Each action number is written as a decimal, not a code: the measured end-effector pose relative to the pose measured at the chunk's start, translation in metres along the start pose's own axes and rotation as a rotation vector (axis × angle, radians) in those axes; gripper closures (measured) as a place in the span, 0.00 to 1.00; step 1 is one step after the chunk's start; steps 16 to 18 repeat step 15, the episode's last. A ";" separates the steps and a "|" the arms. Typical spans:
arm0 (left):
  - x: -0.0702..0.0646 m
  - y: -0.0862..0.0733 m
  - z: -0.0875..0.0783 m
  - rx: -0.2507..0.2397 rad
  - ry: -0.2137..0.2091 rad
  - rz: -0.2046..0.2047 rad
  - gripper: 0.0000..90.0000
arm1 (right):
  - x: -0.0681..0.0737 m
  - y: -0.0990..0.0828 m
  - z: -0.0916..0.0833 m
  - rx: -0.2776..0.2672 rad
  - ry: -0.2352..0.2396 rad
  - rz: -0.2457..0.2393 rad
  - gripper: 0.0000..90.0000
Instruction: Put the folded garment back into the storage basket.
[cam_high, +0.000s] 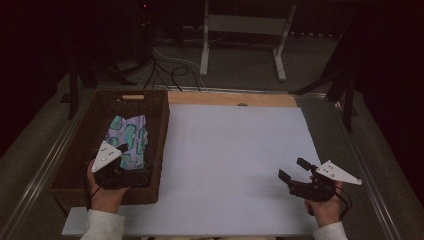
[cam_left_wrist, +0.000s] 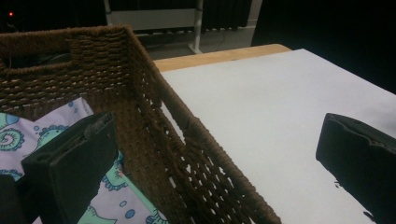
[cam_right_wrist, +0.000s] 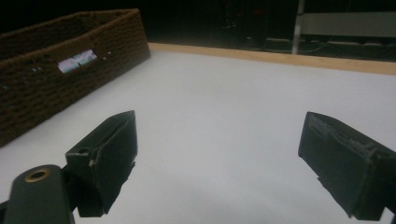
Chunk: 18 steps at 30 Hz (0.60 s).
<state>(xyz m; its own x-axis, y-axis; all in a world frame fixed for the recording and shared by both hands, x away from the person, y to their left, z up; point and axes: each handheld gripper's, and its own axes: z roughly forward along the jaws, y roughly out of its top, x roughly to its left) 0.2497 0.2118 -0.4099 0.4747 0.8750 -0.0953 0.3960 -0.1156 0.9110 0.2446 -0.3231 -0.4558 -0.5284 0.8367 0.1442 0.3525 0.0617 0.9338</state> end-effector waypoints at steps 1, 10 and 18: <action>0.001 0.000 0.000 -0.002 0.003 -0.004 0.00 | 0.000 0.000 0.000 0.001 -0.001 -0.005 0.13; 0.004 -0.001 0.001 -0.005 0.003 -0.021 0.00 | -0.001 -0.001 0.002 -0.008 -0.008 -0.005 0.13; 0.004 -0.001 0.001 -0.002 0.009 -0.021 0.00 | -0.003 -0.002 0.003 -0.007 -0.011 0.007 0.13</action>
